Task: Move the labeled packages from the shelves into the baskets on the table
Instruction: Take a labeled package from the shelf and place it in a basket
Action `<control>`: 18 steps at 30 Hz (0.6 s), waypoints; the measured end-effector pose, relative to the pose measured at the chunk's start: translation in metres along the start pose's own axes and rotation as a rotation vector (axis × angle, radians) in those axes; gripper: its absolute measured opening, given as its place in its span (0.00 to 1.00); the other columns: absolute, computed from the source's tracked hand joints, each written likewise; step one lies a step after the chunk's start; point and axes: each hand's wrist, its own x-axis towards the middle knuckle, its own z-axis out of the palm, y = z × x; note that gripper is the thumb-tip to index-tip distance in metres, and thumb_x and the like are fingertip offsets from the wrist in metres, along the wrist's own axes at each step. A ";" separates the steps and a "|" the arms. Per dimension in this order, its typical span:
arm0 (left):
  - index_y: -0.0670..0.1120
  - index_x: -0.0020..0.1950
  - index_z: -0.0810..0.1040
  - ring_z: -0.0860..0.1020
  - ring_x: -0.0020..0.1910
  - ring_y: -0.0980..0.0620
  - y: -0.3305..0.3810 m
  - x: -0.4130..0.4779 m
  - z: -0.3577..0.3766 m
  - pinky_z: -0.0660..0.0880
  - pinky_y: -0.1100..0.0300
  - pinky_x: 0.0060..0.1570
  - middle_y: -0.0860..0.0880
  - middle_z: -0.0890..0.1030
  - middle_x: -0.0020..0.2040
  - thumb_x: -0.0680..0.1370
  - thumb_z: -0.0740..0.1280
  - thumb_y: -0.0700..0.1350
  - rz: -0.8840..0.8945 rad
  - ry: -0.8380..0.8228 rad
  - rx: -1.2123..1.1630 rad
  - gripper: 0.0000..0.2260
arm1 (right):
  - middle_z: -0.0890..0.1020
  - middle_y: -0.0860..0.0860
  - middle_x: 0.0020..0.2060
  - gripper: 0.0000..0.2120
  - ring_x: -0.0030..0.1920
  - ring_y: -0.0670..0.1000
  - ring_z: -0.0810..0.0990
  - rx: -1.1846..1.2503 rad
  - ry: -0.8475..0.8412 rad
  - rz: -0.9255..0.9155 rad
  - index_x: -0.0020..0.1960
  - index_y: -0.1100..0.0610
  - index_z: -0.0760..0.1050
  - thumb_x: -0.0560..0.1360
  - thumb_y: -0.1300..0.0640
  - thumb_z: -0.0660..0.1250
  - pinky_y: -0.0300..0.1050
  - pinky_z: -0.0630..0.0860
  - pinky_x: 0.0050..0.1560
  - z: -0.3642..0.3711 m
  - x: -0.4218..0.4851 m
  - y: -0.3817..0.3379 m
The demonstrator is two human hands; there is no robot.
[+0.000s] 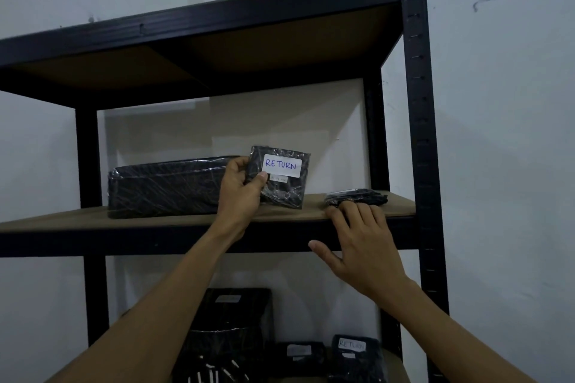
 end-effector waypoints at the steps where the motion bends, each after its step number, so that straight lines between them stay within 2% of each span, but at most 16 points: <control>1: 0.50 0.54 0.70 0.81 0.48 0.55 0.000 -0.001 0.000 0.78 0.66 0.44 0.48 0.82 0.50 0.78 0.64 0.34 -0.004 0.004 -0.006 0.12 | 0.76 0.54 0.51 0.29 0.51 0.56 0.75 0.000 -0.003 0.002 0.59 0.56 0.75 0.76 0.34 0.52 0.53 0.69 0.58 0.000 -0.001 -0.001; 6: 0.48 0.56 0.70 0.82 0.46 0.54 0.000 -0.005 -0.002 0.79 0.66 0.39 0.45 0.82 0.51 0.78 0.65 0.34 -0.065 0.003 -0.031 0.12 | 0.76 0.55 0.52 0.30 0.53 0.57 0.75 -0.004 -0.012 -0.001 0.62 0.57 0.74 0.77 0.35 0.52 0.54 0.65 0.63 -0.003 -0.004 -0.002; 10: 0.45 0.58 0.70 0.80 0.39 0.56 0.004 -0.009 -0.002 0.78 0.68 0.35 0.44 0.82 0.49 0.78 0.66 0.34 -0.078 0.023 -0.055 0.12 | 0.76 0.55 0.57 0.30 0.60 0.57 0.74 -0.004 -0.024 -0.035 0.67 0.57 0.71 0.77 0.37 0.54 0.57 0.62 0.68 -0.005 -0.008 -0.001; 14: 0.45 0.57 0.70 0.81 0.40 0.58 0.017 -0.020 0.000 0.79 0.68 0.37 0.48 0.81 0.46 0.77 0.66 0.33 -0.069 0.039 -0.066 0.12 | 0.71 0.59 0.67 0.33 0.70 0.60 0.68 -0.076 -0.093 -0.071 0.72 0.58 0.66 0.73 0.41 0.64 0.61 0.59 0.72 -0.013 -0.017 -0.001; 18: 0.43 0.58 0.71 0.82 0.41 0.58 0.036 -0.043 0.002 0.80 0.66 0.40 0.50 0.81 0.46 0.77 0.67 0.34 -0.059 0.056 -0.034 0.12 | 0.67 0.62 0.71 0.34 0.72 0.62 0.65 -0.060 -0.195 -0.091 0.71 0.56 0.68 0.68 0.46 0.70 0.64 0.63 0.69 -0.032 -0.043 -0.001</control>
